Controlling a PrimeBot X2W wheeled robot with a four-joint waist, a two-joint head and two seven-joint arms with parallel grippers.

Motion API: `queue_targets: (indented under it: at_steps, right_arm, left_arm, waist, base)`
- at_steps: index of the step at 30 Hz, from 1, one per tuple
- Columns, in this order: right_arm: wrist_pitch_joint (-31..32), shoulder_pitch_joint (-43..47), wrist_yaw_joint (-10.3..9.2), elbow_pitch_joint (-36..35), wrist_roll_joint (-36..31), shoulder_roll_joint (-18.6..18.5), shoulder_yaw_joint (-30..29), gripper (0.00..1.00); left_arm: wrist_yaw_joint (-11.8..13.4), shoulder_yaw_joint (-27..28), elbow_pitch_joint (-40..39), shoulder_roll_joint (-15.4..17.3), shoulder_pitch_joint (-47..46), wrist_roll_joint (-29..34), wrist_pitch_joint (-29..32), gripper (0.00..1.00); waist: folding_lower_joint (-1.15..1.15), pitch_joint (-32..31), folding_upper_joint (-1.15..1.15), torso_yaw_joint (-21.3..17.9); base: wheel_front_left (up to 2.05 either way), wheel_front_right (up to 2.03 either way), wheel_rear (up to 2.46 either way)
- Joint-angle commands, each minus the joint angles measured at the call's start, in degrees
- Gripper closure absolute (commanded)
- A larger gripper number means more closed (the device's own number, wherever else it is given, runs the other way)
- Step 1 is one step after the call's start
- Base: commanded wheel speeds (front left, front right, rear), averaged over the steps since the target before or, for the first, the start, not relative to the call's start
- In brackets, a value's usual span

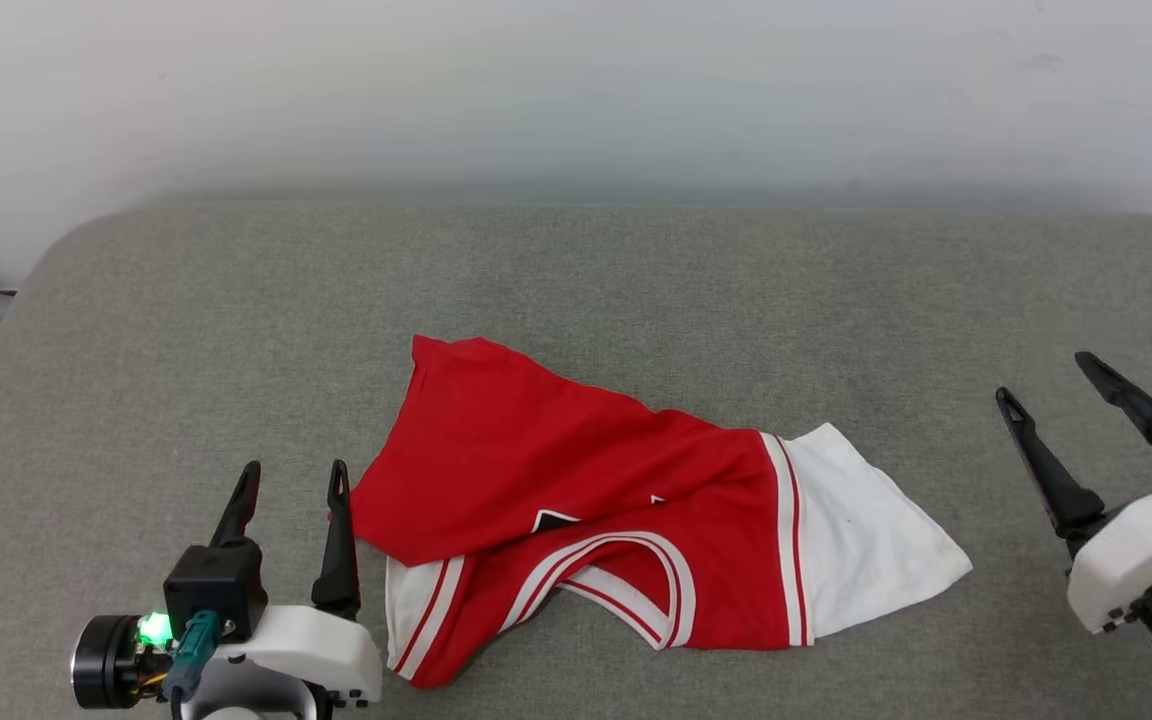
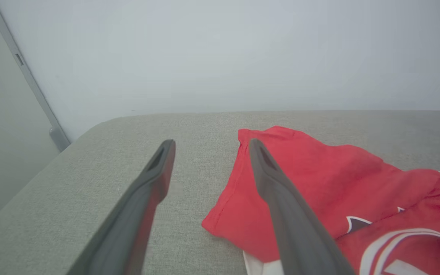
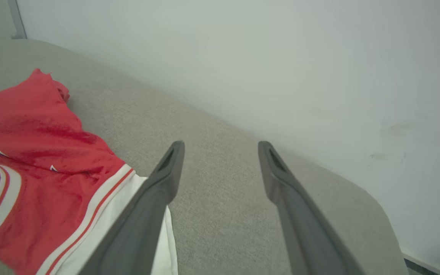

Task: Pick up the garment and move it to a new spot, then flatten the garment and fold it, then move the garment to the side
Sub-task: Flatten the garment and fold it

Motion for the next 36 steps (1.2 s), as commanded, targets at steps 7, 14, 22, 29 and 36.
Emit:
queue_targets:
  at_steps: [7,14,22,29,36]
  right_arm:
    - [21.08,-8.04,-0.06,-0.03,15.69,-12.79,12.90,0.00]
    - [36.75,-13.28,-0.05,0.82,26.21,-19.09,23.04,0.00]
    - [37.65,-15.57,-0.06,11.95,27.35,-16.33,29.33,0.00]
    - [32.30,-14.86,-0.03,17.55,29.85,-13.44,34.72,1.00]
    - [23.91,-15.71,-0.08,16.87,33.41,-17.19,31.24,1.00]
  left_arm:
    - [-3.69,8.00,-2.13,-6.07,3.74,8.68,-0.13,0.00]
    - [-8.15,13.62,-1.58,-11.97,5.46,14.70,-0.14,0.00]
    - [-13.02,17.96,0.30,-17.25,4.13,19.50,-0.14,0.00]
    - [-15.99,21.46,2.03,-19.77,5.26,22.23,-0.14,0.00]
    - [-18.34,23.88,3.92,-21.27,6.59,24.36,-0.14,0.00]
  waist:
    - [0.00,2.75,0.00,1.96]
    - [0.00,6.32,0.00,4.02]
    - [0.00,9.38,0.00,5.68]
    - [0.00,9.06,0.00,4.69]
    - [0.00,5.97,0.00,2.85]
  base:
    - [0.00,0.00,0.00]
    - [0.00,0.00,0.00]
    - [0.00,0.00,0.00]
    - [0.00,0.00,0.00]
    - [0.00,0.00,0.00]
